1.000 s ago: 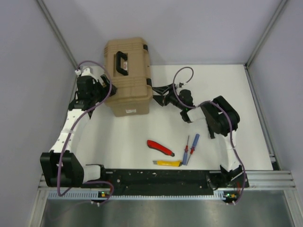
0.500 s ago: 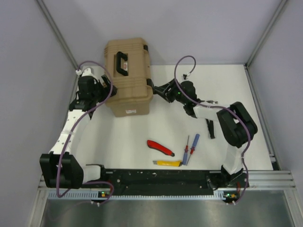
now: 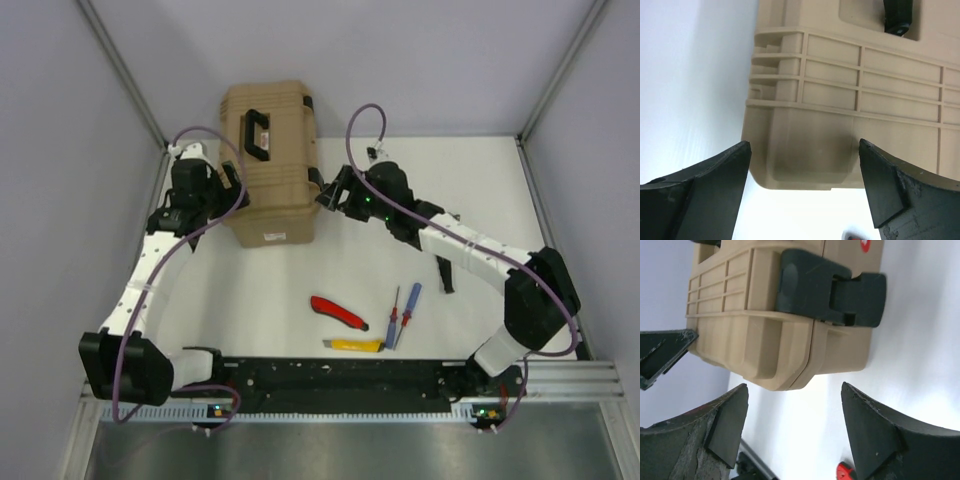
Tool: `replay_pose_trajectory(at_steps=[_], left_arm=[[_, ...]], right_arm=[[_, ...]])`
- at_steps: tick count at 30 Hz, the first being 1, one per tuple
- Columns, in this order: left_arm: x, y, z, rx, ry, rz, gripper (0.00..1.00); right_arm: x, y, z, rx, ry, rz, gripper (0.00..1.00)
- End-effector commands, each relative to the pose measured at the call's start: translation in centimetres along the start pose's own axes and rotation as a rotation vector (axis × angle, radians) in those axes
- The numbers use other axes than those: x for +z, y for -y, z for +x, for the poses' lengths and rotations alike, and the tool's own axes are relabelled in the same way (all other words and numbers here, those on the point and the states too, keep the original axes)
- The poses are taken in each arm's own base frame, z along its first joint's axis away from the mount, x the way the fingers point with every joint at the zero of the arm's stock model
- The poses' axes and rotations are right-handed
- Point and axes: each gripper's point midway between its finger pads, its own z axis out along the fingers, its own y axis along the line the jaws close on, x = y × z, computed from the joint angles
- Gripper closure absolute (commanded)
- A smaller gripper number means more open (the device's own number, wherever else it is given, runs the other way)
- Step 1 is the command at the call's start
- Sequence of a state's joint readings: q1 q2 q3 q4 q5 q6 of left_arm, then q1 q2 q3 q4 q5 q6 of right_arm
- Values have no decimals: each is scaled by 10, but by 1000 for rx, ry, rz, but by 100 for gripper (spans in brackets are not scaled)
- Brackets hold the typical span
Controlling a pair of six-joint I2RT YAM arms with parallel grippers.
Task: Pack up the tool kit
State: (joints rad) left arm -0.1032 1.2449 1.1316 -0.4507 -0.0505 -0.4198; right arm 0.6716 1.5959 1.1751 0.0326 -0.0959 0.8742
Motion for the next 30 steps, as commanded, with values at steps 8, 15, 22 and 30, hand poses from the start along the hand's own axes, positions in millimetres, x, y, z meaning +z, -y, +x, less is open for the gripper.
replay_pose_trajectory(at_steps=[8,15,22,30], left_arm=[[-31,18,-32,18,62,61,6],[-23,18,-21,2,32,67,6],[-20,20,-10,2,-1,91,6],[-16,17,-6,14,-13,77,6]], right_arm=[[-5,-19,-44,-216,84,34,18],[22,-24,-55,-255,71,45,25],[23,2,-60,-79,77,-18,14],[21,6,-53,59,34,-297,1]])
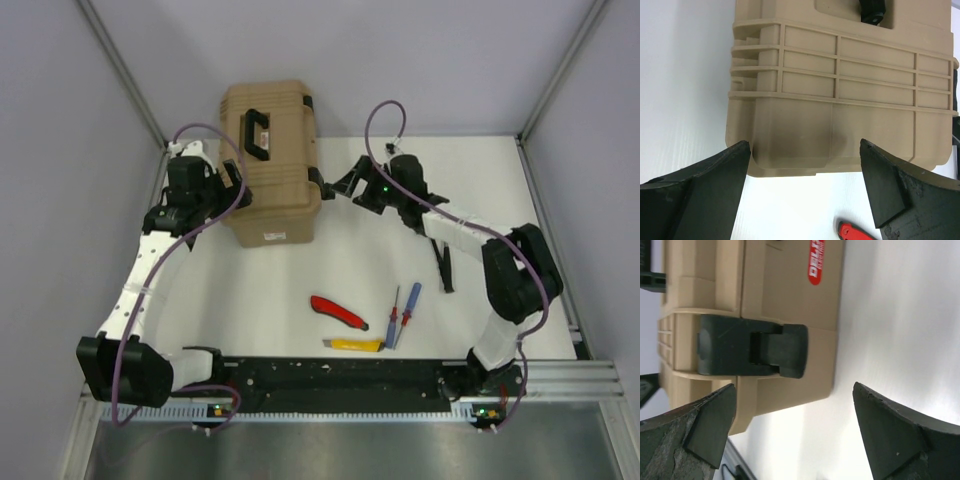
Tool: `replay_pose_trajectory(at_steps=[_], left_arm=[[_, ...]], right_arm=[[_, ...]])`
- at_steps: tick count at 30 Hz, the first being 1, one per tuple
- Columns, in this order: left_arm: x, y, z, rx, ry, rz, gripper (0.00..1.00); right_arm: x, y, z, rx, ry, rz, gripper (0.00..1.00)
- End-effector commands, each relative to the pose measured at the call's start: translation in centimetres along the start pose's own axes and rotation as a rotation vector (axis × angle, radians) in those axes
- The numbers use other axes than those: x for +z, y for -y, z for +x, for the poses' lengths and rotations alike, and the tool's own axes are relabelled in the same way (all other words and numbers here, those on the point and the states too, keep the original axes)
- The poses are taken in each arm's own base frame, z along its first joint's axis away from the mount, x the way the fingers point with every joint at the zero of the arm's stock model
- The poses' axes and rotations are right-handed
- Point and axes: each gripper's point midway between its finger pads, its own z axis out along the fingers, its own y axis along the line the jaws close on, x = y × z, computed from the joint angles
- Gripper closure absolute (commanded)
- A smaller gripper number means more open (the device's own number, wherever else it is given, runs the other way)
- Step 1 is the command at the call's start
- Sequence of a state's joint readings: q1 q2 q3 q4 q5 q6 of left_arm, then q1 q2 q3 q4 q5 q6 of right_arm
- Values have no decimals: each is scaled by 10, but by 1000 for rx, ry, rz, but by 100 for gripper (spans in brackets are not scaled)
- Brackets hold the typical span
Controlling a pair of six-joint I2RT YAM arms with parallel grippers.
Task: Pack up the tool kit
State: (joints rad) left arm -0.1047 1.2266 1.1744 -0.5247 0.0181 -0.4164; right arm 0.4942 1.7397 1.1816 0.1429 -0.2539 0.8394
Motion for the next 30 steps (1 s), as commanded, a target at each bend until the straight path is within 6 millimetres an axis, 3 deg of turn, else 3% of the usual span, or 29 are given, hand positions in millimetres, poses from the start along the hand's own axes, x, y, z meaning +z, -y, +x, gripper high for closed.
replay_pose_trajectory(at_steps=[1,6,9,13,18,25,30], left_arm=[[0,4,-7,11,29,18,6],[0,2,-6,14,26,11,6],[-1,2,-6,17,24,10,6],[-1,1,-8,23,29,4,6],[-1,1,-7,22,26,2,6],[-1,0,-5,23,23,1,6],[0,0,-6,23,23,1,6]], right_arm=[[-10,-66,-16,34,33,-357,1],[-14,-92,-20,110,18,-573,1],[-10,-94,-18,147,-4,-618,1],[-5,-81,-15,116,4,-541,2],[-13,-79,-26,44,56,-475,1],[-7,-44,-30,90,77,-392,1],[6,-33,-23,102,36,-408,1]])
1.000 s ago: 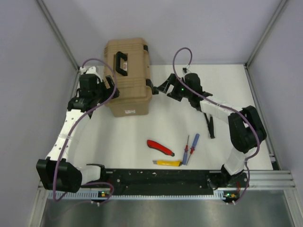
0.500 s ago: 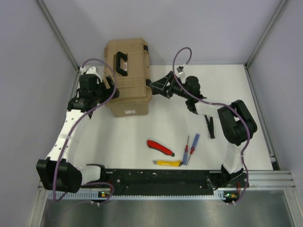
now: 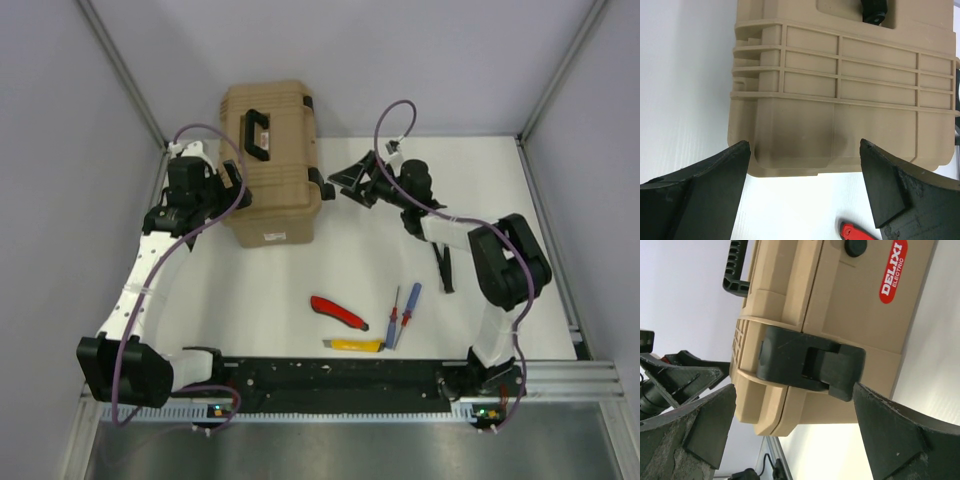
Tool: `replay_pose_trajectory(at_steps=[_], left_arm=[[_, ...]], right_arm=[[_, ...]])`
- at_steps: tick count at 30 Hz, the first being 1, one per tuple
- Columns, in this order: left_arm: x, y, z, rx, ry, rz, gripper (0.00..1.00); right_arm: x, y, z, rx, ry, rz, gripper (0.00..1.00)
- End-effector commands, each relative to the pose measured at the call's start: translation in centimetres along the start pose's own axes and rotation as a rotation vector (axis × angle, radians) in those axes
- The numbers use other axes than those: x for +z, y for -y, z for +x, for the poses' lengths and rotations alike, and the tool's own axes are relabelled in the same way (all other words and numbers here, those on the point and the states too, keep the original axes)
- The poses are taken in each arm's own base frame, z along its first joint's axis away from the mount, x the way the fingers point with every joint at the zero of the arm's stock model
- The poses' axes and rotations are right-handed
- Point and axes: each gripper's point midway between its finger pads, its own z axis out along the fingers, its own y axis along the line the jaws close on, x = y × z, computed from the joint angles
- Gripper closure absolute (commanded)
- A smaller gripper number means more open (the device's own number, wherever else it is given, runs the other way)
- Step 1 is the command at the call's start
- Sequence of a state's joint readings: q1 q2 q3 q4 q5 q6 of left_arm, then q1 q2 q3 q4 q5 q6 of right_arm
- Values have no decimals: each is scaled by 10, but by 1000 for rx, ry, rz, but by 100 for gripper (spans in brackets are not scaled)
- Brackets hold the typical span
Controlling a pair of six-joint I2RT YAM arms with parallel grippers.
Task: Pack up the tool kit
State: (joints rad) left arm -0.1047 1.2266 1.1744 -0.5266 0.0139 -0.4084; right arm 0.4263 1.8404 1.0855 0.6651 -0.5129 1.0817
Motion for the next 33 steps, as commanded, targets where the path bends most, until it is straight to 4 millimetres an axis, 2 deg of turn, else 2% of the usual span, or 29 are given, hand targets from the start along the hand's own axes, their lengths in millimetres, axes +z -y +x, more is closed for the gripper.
replay_pose_trajectory(at_steps=[1,9,14,19,22,25,29,33], left_arm=[[-1,1,-6,13,23,6,6],[1,1,-5,15,19,4,6],[-1,2,-7,18,25,6,6],[0,2,-6,18,23,7,6],[1,2,-7,20,26,7,6],[2,1,-6,21,23,6,6],[3,1,-6,26,22,5,6],[5,1,-4,24,17,5,6]], right_arm=[[5,-1,-5,-25,0,-64,1],[22,6,6,56,-57,-164,2],[12,-35,-5,36,-18,-318,1],[8,-61,-16,-31,6,-323,2],[11,-68,-16,-58,-7,-314,2],[19,-65,-11,-101,-45,-250,3],[30,-53,3,-233,-90,-64,2],[38,-43,8,-321,-116,78,2]])
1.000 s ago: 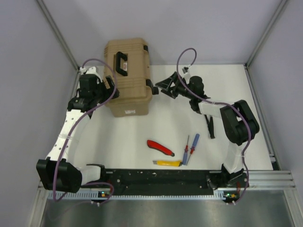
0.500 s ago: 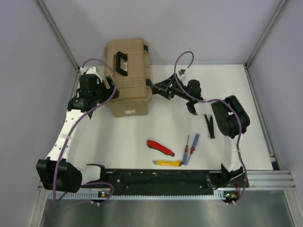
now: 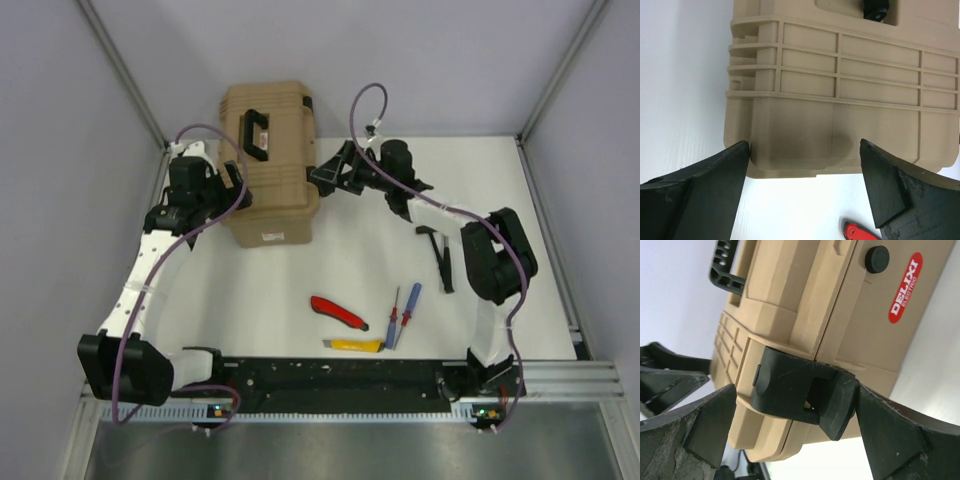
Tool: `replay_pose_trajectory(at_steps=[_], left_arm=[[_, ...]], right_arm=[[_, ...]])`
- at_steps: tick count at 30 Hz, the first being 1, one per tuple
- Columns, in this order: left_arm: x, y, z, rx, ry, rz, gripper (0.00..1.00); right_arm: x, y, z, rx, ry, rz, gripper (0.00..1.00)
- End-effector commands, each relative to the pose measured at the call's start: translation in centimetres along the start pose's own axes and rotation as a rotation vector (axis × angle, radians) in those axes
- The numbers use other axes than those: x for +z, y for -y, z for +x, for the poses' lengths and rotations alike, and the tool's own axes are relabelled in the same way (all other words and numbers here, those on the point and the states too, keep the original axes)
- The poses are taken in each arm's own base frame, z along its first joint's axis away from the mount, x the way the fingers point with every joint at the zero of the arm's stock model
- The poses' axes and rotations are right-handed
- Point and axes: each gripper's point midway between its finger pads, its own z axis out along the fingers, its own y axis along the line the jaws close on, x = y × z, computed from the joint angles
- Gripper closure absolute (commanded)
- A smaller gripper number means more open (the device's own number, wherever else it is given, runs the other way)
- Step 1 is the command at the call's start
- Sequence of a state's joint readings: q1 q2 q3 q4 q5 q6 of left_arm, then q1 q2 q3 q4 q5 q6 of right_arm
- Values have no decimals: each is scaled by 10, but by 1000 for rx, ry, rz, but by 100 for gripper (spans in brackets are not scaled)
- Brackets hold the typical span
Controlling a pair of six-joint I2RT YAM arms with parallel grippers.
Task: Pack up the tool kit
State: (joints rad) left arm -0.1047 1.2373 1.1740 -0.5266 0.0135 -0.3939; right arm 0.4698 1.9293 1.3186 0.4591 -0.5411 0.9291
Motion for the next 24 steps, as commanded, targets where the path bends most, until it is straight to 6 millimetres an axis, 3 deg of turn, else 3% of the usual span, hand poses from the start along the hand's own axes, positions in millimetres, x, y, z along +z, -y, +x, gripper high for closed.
replay_pose_trajectory(at_steps=[1,8,15,19,24], left_arm=[[3,2,-6,8,26,7,6],[4,0,-1,10,15,2,6],[4,-10,-2,3,21,-53,6],[3,-14,-1,2,22,-76,6],[-2,-17,-8,10,33,-103,6]], right_arm=[[5,-30,4,-204,-34,98,2],[11,-12,6,-243,-40,244,3],[-5,25,6,-156,3,452,16],[-26,46,1,-112,66,572,17],[-63,68,-12,-29,153,663,11]])
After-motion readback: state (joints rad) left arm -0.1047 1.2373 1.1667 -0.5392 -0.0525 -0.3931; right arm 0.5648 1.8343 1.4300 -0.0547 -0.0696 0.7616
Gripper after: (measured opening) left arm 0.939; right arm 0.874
